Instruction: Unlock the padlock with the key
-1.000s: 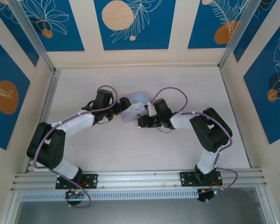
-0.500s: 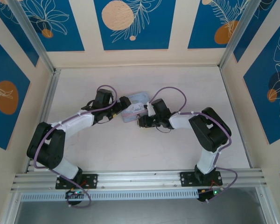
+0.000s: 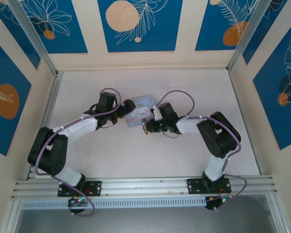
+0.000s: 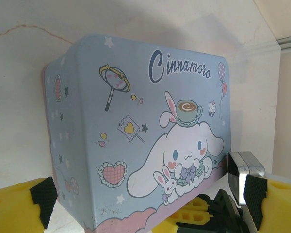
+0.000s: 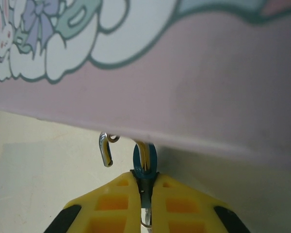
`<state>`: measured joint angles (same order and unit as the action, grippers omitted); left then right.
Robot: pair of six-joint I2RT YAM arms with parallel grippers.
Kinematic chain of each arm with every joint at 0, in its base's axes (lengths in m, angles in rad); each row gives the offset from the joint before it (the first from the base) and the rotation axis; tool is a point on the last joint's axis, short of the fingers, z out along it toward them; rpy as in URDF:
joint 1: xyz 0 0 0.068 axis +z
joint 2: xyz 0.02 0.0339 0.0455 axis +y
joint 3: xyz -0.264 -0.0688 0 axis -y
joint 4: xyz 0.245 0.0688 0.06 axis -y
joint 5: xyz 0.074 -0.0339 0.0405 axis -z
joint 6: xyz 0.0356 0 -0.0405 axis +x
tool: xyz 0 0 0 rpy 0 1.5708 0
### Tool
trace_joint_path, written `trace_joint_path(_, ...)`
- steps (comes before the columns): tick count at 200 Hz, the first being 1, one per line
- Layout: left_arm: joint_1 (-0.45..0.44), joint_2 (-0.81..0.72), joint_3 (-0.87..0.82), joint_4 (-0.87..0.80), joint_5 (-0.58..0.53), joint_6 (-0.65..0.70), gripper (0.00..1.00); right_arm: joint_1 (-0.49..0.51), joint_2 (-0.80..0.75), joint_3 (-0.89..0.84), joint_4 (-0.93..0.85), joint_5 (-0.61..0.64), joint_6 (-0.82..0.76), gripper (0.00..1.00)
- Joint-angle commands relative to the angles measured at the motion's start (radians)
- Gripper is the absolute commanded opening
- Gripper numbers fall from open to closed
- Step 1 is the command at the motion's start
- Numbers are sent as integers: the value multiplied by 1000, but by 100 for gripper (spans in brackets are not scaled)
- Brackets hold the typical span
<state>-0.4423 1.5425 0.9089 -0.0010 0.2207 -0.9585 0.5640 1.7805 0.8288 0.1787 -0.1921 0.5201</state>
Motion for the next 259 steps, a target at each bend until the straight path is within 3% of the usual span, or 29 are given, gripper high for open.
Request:
trace_joint_path(1,14,-1,4,-23,-11,34,100,-16,-36,-23,1,-43,55,1)
trace_joint_path(103,-1,-6,10,-183,-190,150,100,-36,-40,-76,147,-130,311,0)
trace_joint_path(192,-27,57,-4,-196,-212,132,100,-39,29,-145,342,-112,521,0)
trace_joint_path(259,-47,80,-55,-155,-206,87,100,-10,53,-199,450,-9,648,0)
